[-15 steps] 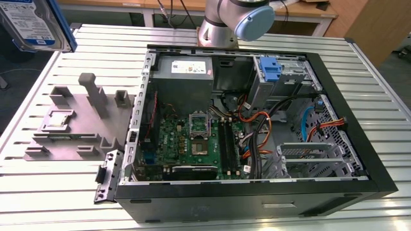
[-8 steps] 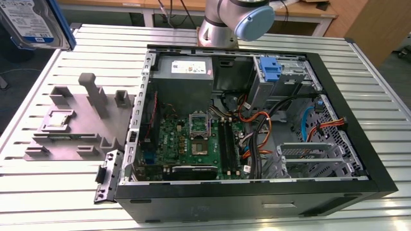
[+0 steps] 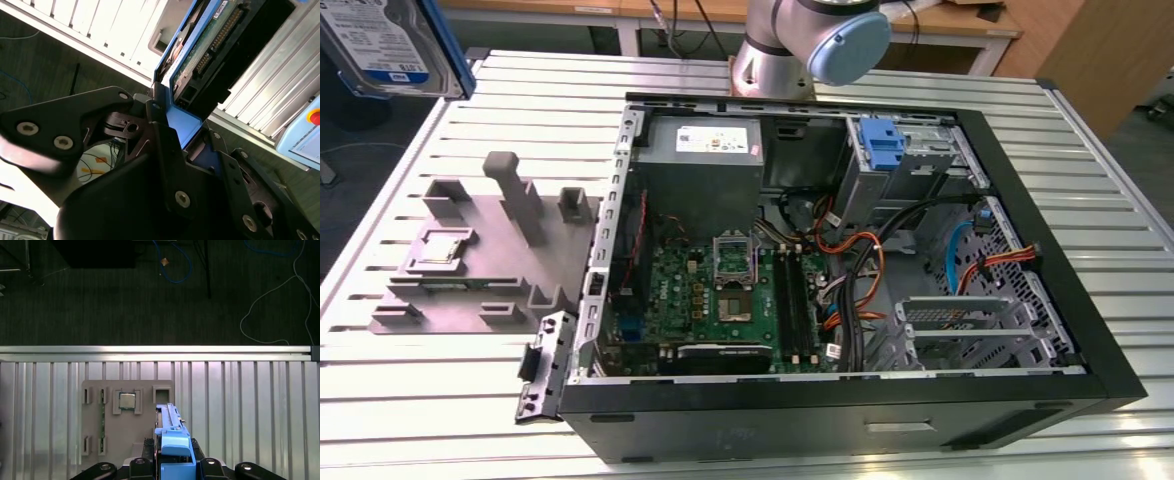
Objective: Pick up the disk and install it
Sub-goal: 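Pick up the disk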
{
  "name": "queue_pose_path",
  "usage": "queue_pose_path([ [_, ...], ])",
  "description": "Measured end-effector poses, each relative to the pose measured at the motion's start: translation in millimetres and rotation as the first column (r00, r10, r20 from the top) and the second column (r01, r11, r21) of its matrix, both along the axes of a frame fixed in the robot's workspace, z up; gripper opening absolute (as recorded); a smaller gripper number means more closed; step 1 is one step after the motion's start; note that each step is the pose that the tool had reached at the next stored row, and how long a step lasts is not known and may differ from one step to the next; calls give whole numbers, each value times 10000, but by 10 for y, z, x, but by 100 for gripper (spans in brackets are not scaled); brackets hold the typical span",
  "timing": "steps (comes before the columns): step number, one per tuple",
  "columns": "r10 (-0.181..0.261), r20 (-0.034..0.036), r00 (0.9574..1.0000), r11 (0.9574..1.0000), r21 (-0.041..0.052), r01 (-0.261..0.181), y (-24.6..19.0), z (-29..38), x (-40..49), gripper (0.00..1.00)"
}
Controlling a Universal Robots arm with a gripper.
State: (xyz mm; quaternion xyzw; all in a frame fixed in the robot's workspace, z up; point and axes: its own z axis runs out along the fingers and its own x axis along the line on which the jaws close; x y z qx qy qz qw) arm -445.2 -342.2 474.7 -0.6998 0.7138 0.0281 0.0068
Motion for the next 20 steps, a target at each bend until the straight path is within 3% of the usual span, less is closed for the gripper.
queue_pose_path([
  [12, 0, -1, 10000, 10000, -7, 0, 0, 7, 26, 37],
  [20, 0, -1, 10000, 10000, -10, 0, -1, 210, 26, 37],
])
